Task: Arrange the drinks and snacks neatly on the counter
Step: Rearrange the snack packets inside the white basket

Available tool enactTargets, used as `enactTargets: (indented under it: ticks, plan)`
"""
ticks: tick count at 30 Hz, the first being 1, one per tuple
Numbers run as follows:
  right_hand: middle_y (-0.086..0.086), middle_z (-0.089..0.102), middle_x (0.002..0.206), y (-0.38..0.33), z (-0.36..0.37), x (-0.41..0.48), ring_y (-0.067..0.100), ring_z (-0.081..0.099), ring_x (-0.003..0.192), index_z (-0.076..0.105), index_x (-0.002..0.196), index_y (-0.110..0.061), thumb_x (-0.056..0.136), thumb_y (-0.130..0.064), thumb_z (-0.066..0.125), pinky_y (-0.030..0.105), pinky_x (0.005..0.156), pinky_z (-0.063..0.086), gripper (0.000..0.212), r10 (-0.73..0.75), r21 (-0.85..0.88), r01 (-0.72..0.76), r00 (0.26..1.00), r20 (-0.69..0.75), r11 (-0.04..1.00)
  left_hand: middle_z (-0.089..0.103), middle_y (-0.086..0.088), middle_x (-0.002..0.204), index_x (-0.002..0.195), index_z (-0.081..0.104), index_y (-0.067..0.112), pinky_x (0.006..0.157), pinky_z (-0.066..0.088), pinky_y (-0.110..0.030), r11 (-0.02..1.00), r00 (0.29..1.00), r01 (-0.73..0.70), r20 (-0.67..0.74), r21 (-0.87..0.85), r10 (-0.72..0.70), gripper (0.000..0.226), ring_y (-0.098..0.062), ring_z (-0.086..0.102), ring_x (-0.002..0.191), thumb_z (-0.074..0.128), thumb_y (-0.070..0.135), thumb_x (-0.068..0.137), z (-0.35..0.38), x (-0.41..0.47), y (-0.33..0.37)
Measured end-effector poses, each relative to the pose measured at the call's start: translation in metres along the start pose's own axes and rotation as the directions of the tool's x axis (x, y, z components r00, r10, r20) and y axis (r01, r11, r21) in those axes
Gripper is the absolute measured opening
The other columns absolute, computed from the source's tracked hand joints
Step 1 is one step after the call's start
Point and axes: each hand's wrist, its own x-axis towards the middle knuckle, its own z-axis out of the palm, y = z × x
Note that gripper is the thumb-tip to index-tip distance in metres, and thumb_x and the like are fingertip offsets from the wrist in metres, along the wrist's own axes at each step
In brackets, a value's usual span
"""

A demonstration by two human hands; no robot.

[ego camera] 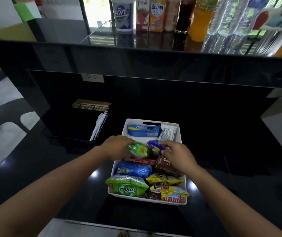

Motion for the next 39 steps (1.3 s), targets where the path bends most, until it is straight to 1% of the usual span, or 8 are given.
enactTargets:
  ticks: [3,7,14,17,21,25,35,39]
  plan:
    - [-0.008,0.065,0.088,0.0,0.002,0.009,0.003,0.046,0.045,0.06,0.123,-0.032,0.094,-0.027,0.053,0.019,0.041,0.031,0.03,0.029,-0.016,-0.029,1.0,-0.006,0.999,0.051,-0.001,0.139,0.139,0.041,0.029,0.098,0.039,-0.038,0.998,0.998,0.054,-0.028,-0.044,-0.055,0.057,-0.022,0.046,0.125,0.053,0.049,0.088,-0.003,0.005,0.002]
    - [-0.001,0.069,0.105,0.0,0.002,0.015,0.0,0.045,0.051,0.059,0.126,-0.031,0.094,-0.026,0.052,0.017,0.043,0.029,0.033,0.024,-0.01,-0.024,1.0,0.01,1.0,0.051,-0.003,0.137,0.139,0.04,0.028,0.096,0.04,-0.038,0.996,0.997,0.071,0.011,-0.052,-0.071,0.054,-0.024,0.046,0.124,0.05,0.049,0.09,-0.002,0.013,0.005]
    - [-0.003,0.059,0.125,0.003,-0.001,-0.008,0.014,0.051,0.114,0.057,0.129,-0.022,0.092,-0.027,0.058,0.022,0.088,0.04,0.037,-0.138,-0.051,0.137,0.99,-0.011,0.989,0.055,-0.001,0.129,0.134,0.044,0.033,0.092,0.046,-0.036,0.998,0.991,0.028,0.13,-0.061,-0.019,0.055,-0.021,0.052,0.116,0.054,0.055,0.085,-0.005,0.033,-0.007]
    - [-0.008,0.058,0.123,0.002,-0.005,-0.024,0.013,0.047,0.115,0.059,0.125,-0.023,0.088,-0.038,0.062,0.026,0.093,0.038,0.04,-0.187,-0.118,0.177,0.979,-0.084,0.977,0.053,-0.002,0.131,0.137,0.042,0.032,0.095,0.044,-0.038,0.999,0.994,0.006,0.111,-0.04,-0.001,0.059,-0.022,0.05,0.119,0.052,0.057,0.085,0.0,0.036,-0.006]
    - [-0.012,0.047,0.135,0.002,-0.004,-0.035,0.012,0.041,0.121,0.042,0.138,-0.032,0.076,-0.06,0.064,0.031,0.096,0.034,0.072,-0.133,-0.247,0.153,0.987,0.096,0.957,0.047,-0.003,0.138,0.142,0.035,0.029,0.1,0.038,-0.039,1.0,0.999,-0.015,0.029,0.017,0.014,0.061,-0.022,0.043,0.127,0.049,0.054,0.088,0.013,0.03,-0.003]
    - [-0.009,0.047,0.138,0.002,-0.003,-0.038,0.014,0.041,0.125,0.039,0.137,-0.032,0.076,-0.05,0.068,0.031,0.096,0.036,0.071,-0.094,-0.281,0.145,0.978,0.185,0.949,0.046,-0.002,0.139,0.141,0.036,0.025,0.102,0.037,-0.038,0.999,0.998,-0.027,-0.058,0.033,0.029,0.058,-0.02,0.041,0.128,0.051,0.048,0.09,0.02,0.021,0.001]
    - [-0.023,0.044,0.087,-0.045,-0.081,-0.037,0.007,0.05,0.088,0.056,0.123,-0.029,0.079,-0.041,0.069,0.028,0.073,0.049,0.048,-0.195,0.018,0.199,0.972,-0.128,0.98,0.049,0.0,0.128,0.129,0.044,0.021,0.092,0.039,-0.032,0.998,0.961,0.059,-0.271,0.011,-0.054,0.042,-0.02,0.045,0.119,0.054,0.032,0.089,0.024,0.004,0.011]
    - [-0.016,0.054,0.099,-0.051,-0.111,-0.003,0.009,0.051,0.094,0.055,0.127,-0.029,0.079,-0.038,0.07,0.027,0.075,0.047,0.051,-0.212,-0.004,0.218,0.947,-0.241,0.976,0.049,0.001,0.126,0.13,0.044,0.021,0.091,0.038,-0.031,0.999,0.952,0.031,-0.306,0.011,-0.026,0.047,-0.02,0.047,0.119,0.057,0.034,0.087,0.025,0.006,0.014]
